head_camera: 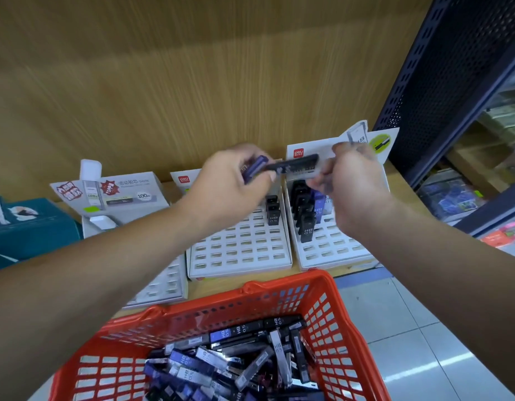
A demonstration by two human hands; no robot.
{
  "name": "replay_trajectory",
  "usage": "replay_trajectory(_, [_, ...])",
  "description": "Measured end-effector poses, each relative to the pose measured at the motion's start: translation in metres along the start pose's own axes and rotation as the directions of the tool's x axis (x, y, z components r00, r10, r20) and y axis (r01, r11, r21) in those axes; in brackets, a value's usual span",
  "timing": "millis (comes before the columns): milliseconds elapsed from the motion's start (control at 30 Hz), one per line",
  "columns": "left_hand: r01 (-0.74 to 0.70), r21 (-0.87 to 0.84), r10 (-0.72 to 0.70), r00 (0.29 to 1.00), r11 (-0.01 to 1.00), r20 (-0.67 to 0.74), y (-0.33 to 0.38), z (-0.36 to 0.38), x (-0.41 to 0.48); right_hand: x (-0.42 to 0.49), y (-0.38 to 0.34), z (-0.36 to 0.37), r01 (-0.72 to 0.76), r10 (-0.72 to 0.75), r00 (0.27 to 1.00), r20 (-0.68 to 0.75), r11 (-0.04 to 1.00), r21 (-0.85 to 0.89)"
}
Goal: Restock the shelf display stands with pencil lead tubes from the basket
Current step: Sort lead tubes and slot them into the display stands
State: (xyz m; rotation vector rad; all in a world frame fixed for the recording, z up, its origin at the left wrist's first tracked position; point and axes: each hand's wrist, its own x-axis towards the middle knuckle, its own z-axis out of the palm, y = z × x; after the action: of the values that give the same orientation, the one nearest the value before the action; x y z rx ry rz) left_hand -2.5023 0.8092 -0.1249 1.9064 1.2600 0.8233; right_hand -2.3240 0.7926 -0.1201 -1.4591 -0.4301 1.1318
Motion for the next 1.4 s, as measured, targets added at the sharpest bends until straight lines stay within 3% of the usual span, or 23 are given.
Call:
replay_trajectory(100, [0.027, 0.117, -0.025, 1.000, 0.993, -0.018, -0.007, -0.019, 0.001, -0.003, 0.010, -0.017, 0.236, -0.193, 0.971, 0.142, 0.877, -0.418])
replay_trajectory(167, [0.029, 0.194, -0.027, 1.000, 0.981, -0.011, -0.014, -0.025, -0.001, -0.013, 0.028, -0.022, 0.343, -0.128, 0.916, 0.380, 0.741, -0.578])
replay_trajectory(233, [0.013, 0.245, -0.014, 1.000, 0.970, 0.002, -0.017, -0.027, -0.004, -0.023, 0.050, -0.024, 0.485, -0.021, 0.838, 0.545, 0.488, -0.726])
replay_trajectory(300, [-0.005, 0.253, 0.001, 1.000, 0.967, 0.015, -0.016, -0.027, -0.005, -0.028, 0.067, -0.024, 0.559, 0.028, 0.813, 0.582, 0.244, -0.793])
replay_trajectory(333, [-0.012, 0.252, 0.007, 1.000, 0.968, 0.019, -0.015, -0.027, -0.005, -0.030, 0.072, -0.023, 0.562, 0.048, 0.815, 0.578, 0.181, -0.807])
replay_trajectory(467, [-0.027, 0.263, 0.016, 0.999, 0.964, 0.043, -0.013, -0.025, -0.009, -0.030, 0.085, -0.028, 0.521, 0.156, 0.825, 0.543, 0.165, -0.838])
replay_trajectory(667, [-0.059, 0.342, 0.042, 0.997, 0.938, 0.059, -0.011, -0.024, -0.016, -0.028, 0.084, -0.039, 0.632, 0.176, 0.762, 0.623, 0.007, -0.775])
replay_trajectory(900, [-0.220, 0.443, 0.214, 0.975, 0.869, 0.063, -0.007, 0.000, -0.004, -0.020, 0.088, -0.061, 0.654, 0.181, 0.719, 0.671, 0.147, -0.742])
replay_trajectory(1267, [-0.133, 0.525, 0.094, 0.990, 0.840, 0.101, -0.034, 0.021, 0.016, 0.003, 0.092, -0.069, 0.630, 0.138, 0.721, 0.679, 0.278, -0.725])
replay_trajectory(1400, [-0.098, 0.463, 0.102, 0.995, 0.881, 0.017, -0.041, 0.026, 0.019, 0.004, 0.091, -0.076, 0.520, 0.097, 0.794, 0.601, 0.405, -0.752])
